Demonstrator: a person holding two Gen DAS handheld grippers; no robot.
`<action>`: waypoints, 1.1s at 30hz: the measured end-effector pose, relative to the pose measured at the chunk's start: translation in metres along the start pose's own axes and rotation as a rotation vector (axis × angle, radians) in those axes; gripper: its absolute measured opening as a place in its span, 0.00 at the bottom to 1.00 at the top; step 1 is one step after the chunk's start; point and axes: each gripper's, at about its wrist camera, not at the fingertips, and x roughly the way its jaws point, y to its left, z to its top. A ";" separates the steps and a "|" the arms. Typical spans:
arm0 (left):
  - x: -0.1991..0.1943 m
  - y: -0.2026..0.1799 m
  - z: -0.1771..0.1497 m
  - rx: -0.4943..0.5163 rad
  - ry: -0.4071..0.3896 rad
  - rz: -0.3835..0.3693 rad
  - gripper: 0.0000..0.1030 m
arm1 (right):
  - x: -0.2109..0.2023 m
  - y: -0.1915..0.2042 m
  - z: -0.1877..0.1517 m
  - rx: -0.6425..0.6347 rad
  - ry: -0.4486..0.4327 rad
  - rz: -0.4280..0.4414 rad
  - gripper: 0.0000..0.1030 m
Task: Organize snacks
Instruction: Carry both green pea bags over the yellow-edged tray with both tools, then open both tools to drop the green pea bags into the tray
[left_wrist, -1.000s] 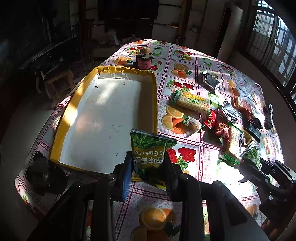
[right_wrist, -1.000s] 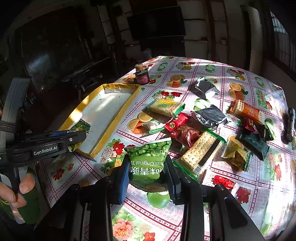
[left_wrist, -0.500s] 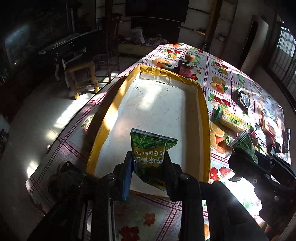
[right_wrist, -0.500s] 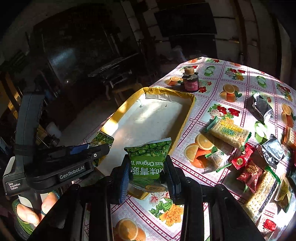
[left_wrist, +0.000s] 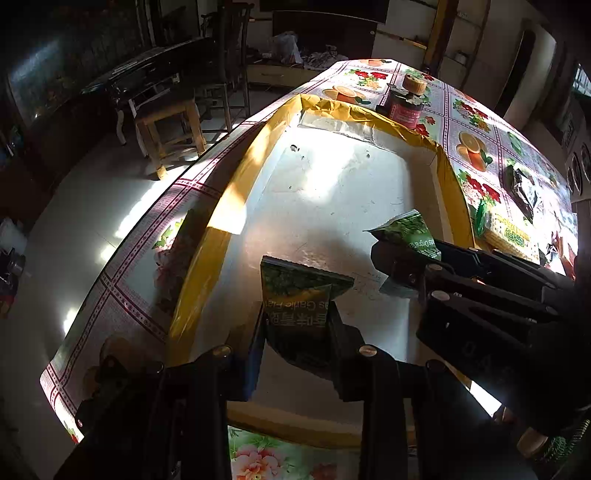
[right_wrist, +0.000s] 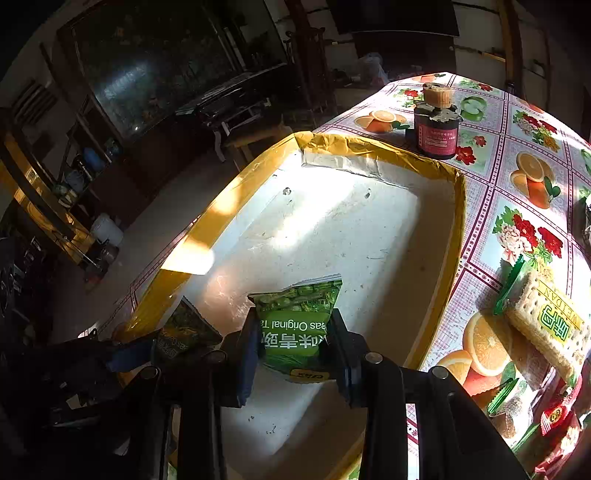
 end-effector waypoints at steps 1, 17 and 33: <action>0.002 -0.001 0.000 0.003 0.007 -0.001 0.29 | 0.003 -0.001 0.000 -0.003 0.007 -0.002 0.37; 0.009 -0.006 0.001 0.020 0.012 0.029 0.57 | -0.010 0.005 0.000 -0.085 -0.013 -0.095 0.60; -0.051 -0.060 -0.018 0.084 -0.082 -0.052 0.75 | -0.179 -0.089 -0.108 0.215 -0.238 -0.297 0.80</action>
